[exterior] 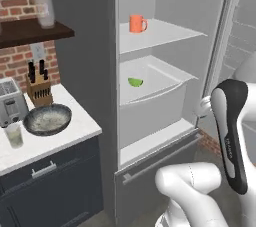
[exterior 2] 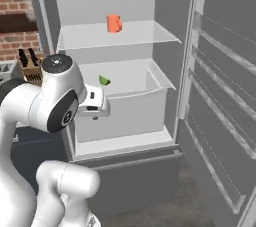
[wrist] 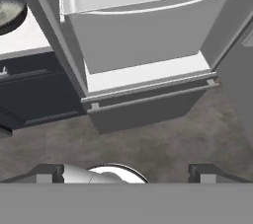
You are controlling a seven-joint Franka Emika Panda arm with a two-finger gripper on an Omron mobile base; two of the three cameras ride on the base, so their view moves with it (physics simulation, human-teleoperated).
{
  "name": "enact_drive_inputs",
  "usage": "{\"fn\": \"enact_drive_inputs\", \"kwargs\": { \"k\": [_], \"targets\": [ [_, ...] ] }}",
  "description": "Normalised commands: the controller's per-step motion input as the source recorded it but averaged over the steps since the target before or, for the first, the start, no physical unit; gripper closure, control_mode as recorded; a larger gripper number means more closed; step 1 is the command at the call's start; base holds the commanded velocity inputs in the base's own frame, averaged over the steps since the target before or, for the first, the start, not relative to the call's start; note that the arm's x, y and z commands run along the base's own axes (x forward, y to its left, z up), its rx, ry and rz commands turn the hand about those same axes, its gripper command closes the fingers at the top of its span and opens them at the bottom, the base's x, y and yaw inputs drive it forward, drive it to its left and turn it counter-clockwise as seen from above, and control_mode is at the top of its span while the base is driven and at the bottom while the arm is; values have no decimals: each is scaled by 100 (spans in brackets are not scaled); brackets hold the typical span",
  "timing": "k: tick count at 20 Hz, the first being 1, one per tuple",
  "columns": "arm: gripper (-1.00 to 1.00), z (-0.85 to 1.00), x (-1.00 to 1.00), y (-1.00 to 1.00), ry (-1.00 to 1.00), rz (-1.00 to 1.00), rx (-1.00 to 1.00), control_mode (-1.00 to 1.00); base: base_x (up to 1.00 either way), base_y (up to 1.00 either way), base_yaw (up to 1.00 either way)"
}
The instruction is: Grab a lemon wedge from the fridge and one ice cube from the ice bowl, and put them in the glass of lemonade.
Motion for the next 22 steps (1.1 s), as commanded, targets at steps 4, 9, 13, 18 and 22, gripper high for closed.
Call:
{"fn": "enact_drive_inputs", "kwargs": {
  "k": [4, 9, 13, 18, 22],
  "targets": [
    [-100, 0, 0, 0, 0, 0, 0, 100, 51, -80, 41],
    [-100, 0, 0, 0, 0, 0, 0, 100, 54, -38, 35],
    [-100, 0, 0, 0, 0, 0, 0, 100, 29, 2, 14],
    [-100, 0, 0, 0, 0, 0, 0, 100, 44, 6, 3],
    [-100, 0, 0, 0, 0, 0, 0, 100, 0, 1, 17]
  ]
}}
